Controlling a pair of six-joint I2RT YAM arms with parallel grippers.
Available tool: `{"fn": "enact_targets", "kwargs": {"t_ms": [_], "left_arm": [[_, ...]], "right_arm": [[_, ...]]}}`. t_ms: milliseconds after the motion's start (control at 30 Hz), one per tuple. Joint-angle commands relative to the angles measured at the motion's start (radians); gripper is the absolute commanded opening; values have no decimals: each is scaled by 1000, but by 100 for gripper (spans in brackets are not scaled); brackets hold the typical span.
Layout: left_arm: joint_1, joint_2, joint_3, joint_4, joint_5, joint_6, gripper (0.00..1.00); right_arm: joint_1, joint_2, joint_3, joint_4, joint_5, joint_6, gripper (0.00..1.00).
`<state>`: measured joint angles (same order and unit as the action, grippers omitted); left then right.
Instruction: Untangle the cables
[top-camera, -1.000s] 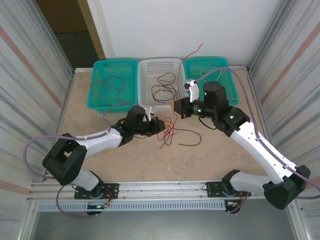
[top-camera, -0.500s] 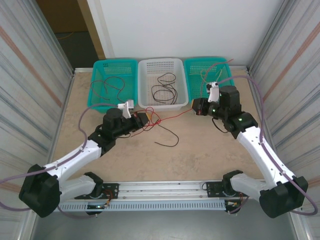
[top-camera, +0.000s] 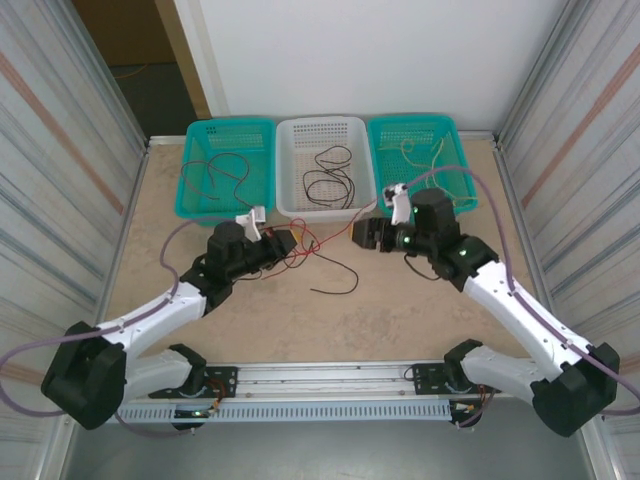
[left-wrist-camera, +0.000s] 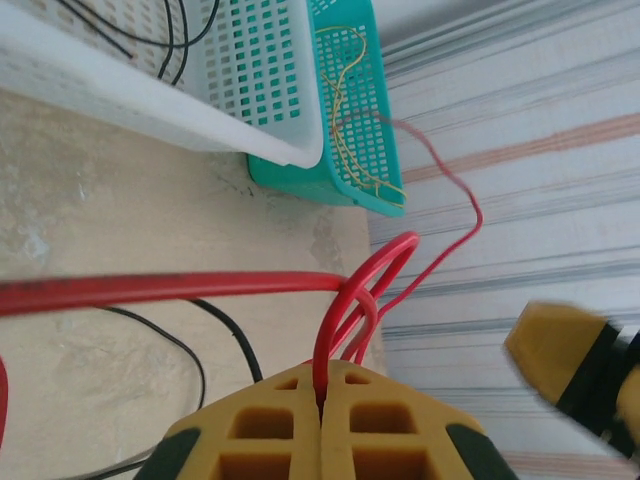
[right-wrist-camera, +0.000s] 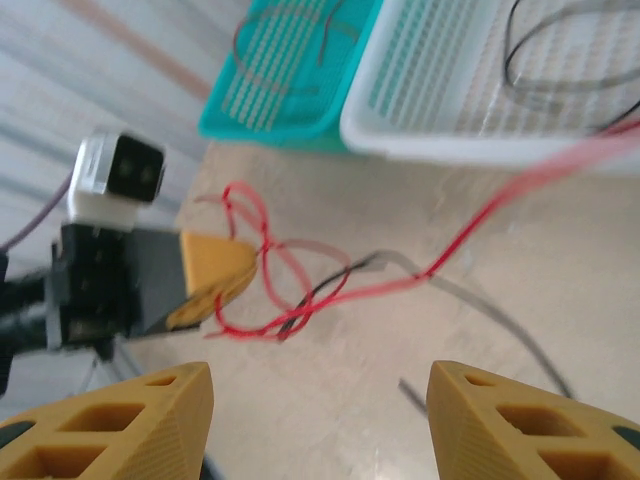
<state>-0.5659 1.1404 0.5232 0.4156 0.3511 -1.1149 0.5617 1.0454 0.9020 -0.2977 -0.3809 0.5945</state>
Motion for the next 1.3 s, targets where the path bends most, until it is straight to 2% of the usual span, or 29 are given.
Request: {"fn": "enact_targets", "kwargs": {"t_ms": [0,133,233,333,433,500,600,667,767,1000,1100,1167,1267], "left_arm": [[-13,7,-17,241,3,-120,0],[-23,-9,10,230,16,-74,0],[-35,-38,62,100,35,65,0],[-74,-87,104,-61,-18,229,0],[-84,-111,115,-90,-18,297,0],[-86,-122,117,-86,-11,333,0],[-89,-146,140,-138,-6,407,0],[-85,-170,148,-177,-38,416,0],[-61,-188,132,-158,-40,381,0],[-54,-174,112,-37,-8,303,0],[-52,-171,116,7,8,275,0],[-52,-170,125,13,11,260,0],[-48,-165,137,29,27,229,0]], "right_arm": [[79,-46,-64,113,46,114,59],[153,-16,-39,107,105,130,60],[170,15,47,22,165,100,53],[170,28,133,-21,193,68,47],[165,71,210,-67,233,44,49],[164,117,253,-101,230,21,54],[180,166,302,-136,223,-17,55],[187,175,322,-181,263,-24,52],[183,119,252,-146,265,-13,45],[122,-41,21,6,126,115,43],[65,-83,-83,92,66,221,43],[31,-83,-148,178,18,287,51],[51,-62,-184,268,-3,268,67]]}}
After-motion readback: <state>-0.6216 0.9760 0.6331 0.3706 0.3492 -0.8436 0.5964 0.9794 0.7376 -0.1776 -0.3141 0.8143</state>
